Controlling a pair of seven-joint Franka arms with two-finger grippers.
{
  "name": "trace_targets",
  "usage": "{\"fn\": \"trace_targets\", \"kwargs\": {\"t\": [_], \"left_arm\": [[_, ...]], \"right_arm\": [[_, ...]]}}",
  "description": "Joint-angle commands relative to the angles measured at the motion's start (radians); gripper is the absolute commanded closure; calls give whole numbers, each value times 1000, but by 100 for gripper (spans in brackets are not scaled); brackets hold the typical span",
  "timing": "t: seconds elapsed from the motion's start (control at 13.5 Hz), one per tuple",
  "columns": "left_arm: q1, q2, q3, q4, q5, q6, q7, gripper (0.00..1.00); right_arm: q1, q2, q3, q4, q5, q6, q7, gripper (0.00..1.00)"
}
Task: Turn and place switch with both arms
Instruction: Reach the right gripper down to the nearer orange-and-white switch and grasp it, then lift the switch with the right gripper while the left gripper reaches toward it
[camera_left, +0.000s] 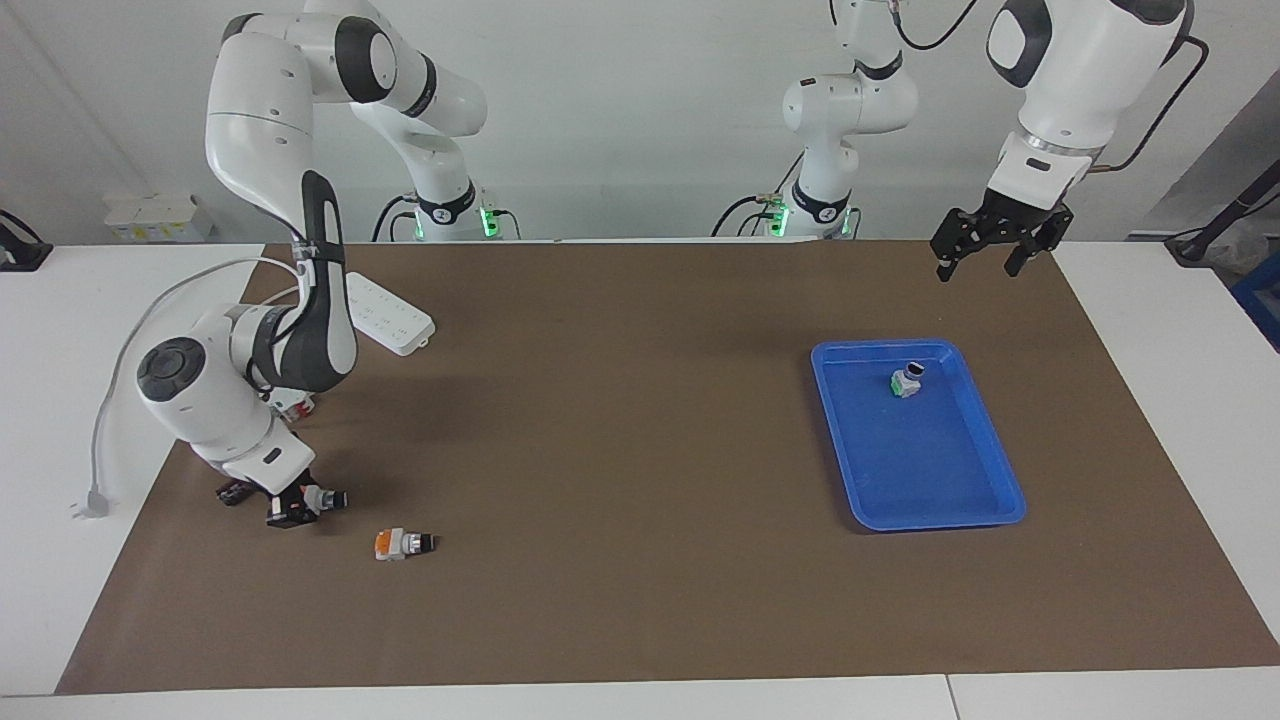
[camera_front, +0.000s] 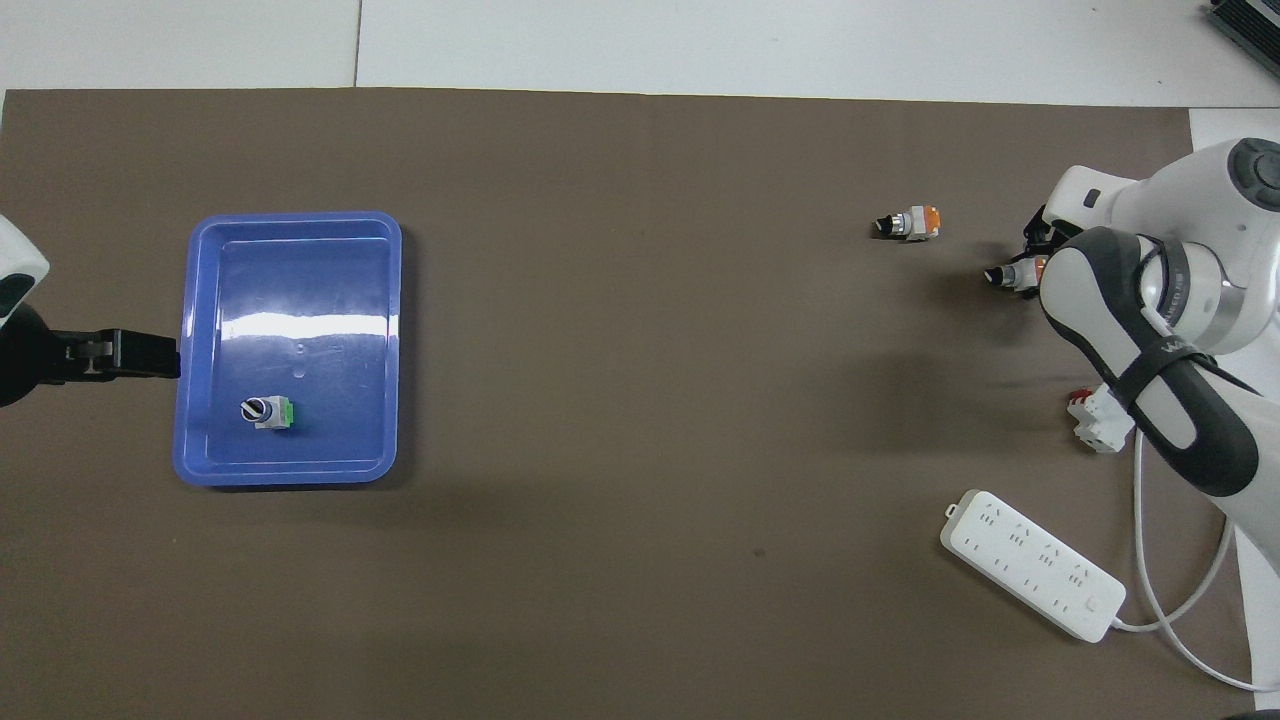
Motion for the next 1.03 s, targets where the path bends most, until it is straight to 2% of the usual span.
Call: {"fn": "trace_targets", "kwargs": {"t": [0.0, 0.3, 0.44, 0.59, 0.74, 0.96], "left_arm": [[4, -34, -1, -41, 11, 29, -4, 0], [-4, -41, -1, -55, 13, 29, 1, 1], [-10, -41, -2, -60, 8, 34, -5, 2], [1, -41, -1, -60, -120, 43, -20, 8], [-3, -40, -2, -60, -195, 48, -47, 13], [-11, -28, -10, -76, -381, 95, -91, 19]], "right_arm": [[-20, -18, 45, 6, 15, 5, -4, 100], [16, -116, 57, -5, 151, -73, 21, 100], [35, -154, 68, -5, 170, -128, 56, 100], [46, -179, 118, -5, 183, -159, 85, 100], [46, -199, 173, -3, 203, -200, 88, 100], [76, -216, 223, 1, 266, -191, 160, 100]]}}
